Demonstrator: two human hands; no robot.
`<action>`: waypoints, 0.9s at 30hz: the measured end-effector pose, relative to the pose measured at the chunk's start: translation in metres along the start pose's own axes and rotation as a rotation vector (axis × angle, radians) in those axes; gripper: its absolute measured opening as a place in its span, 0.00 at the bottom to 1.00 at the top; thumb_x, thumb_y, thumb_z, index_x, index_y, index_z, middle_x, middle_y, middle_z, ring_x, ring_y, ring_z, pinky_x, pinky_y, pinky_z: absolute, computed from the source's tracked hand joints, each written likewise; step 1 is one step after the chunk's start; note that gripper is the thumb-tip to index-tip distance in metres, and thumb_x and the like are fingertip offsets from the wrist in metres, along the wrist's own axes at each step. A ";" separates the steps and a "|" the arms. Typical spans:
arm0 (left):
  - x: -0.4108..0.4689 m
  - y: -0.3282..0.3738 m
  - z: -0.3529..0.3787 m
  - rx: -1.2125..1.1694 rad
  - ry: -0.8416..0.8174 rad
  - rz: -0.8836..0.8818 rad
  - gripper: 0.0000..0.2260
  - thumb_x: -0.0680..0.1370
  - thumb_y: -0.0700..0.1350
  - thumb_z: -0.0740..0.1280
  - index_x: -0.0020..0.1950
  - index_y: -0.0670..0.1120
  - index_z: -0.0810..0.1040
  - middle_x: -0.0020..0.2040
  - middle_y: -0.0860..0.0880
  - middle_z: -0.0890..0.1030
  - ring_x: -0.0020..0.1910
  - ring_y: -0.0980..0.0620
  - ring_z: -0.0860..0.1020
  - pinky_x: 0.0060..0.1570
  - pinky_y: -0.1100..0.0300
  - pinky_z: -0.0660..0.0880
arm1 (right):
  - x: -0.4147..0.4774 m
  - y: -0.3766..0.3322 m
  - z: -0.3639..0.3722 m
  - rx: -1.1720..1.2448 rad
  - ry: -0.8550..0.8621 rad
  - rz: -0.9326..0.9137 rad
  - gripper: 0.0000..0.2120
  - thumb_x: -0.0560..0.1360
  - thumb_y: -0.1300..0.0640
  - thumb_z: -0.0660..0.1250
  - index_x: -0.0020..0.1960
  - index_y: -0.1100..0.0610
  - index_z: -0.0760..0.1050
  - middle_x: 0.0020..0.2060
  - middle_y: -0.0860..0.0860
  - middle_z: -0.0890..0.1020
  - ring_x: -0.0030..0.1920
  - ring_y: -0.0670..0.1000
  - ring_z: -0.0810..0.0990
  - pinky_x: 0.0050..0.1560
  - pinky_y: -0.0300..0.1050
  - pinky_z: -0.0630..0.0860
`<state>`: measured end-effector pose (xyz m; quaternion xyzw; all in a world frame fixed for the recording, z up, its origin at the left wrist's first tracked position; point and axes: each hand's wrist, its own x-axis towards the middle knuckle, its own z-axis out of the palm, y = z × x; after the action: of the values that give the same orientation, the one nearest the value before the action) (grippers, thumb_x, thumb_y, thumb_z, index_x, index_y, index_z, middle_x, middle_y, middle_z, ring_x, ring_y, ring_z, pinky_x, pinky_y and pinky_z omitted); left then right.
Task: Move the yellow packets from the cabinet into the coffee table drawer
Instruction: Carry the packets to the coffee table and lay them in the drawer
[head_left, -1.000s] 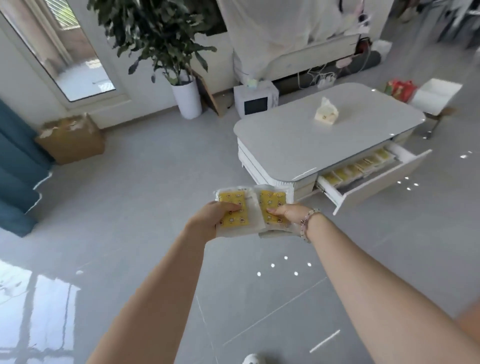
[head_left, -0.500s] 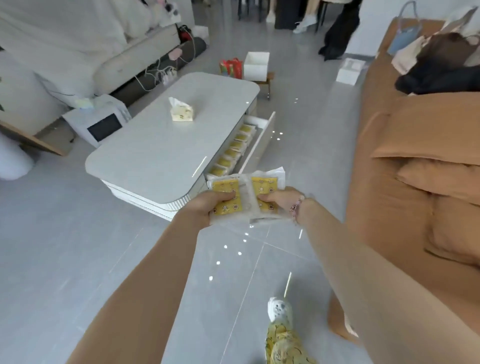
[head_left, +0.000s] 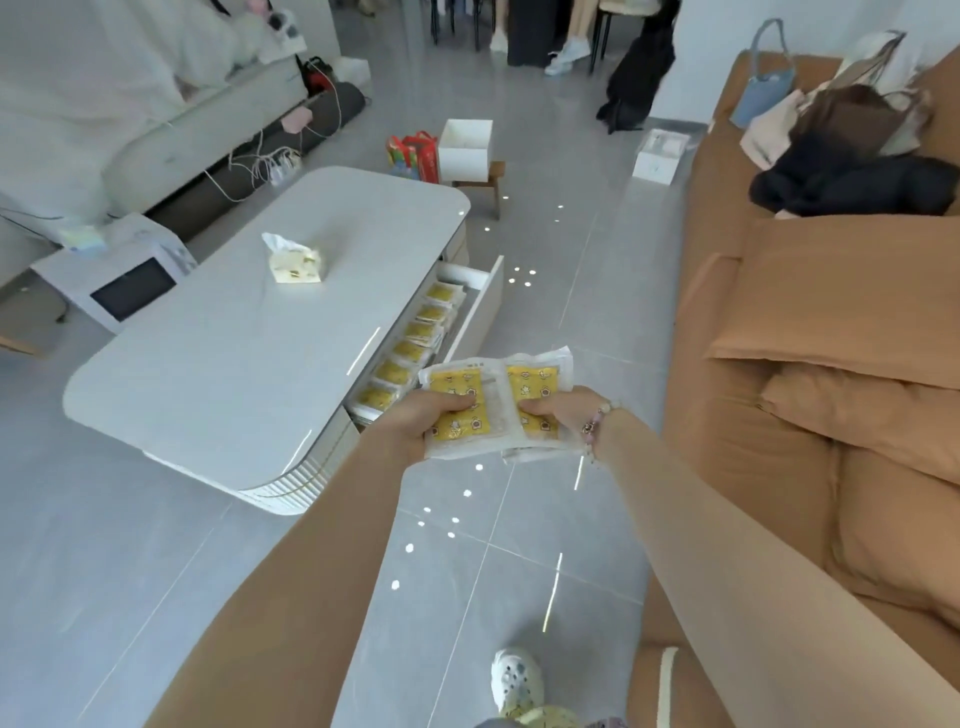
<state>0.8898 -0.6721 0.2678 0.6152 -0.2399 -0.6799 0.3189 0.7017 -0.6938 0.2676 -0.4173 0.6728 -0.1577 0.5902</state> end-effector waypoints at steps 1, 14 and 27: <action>0.007 0.007 0.005 -0.002 0.005 0.003 0.03 0.76 0.38 0.68 0.48 0.44 0.78 0.42 0.46 0.82 0.40 0.49 0.81 0.40 0.55 0.79 | 0.008 -0.006 -0.006 0.000 0.000 -0.006 0.16 0.71 0.50 0.73 0.53 0.58 0.75 0.49 0.52 0.80 0.50 0.52 0.79 0.54 0.43 0.74; 0.103 0.078 0.027 -0.016 0.023 -0.077 0.04 0.76 0.37 0.68 0.48 0.44 0.78 0.41 0.46 0.82 0.39 0.49 0.81 0.37 0.55 0.78 | 0.113 -0.064 -0.046 -0.018 -0.037 0.033 0.20 0.71 0.51 0.73 0.58 0.61 0.77 0.54 0.55 0.81 0.54 0.54 0.80 0.55 0.45 0.75; 0.243 0.197 0.015 -0.009 0.004 -0.112 0.04 0.76 0.37 0.68 0.50 0.43 0.77 0.44 0.45 0.82 0.40 0.49 0.81 0.35 0.57 0.79 | 0.255 -0.178 -0.073 -0.055 -0.053 0.069 0.18 0.73 0.52 0.72 0.58 0.61 0.77 0.52 0.54 0.81 0.52 0.54 0.80 0.58 0.45 0.74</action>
<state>0.8929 -0.9848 0.2453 0.6277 -0.2011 -0.6964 0.2838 0.7129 -1.0118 0.2425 -0.4138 0.6750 -0.1073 0.6013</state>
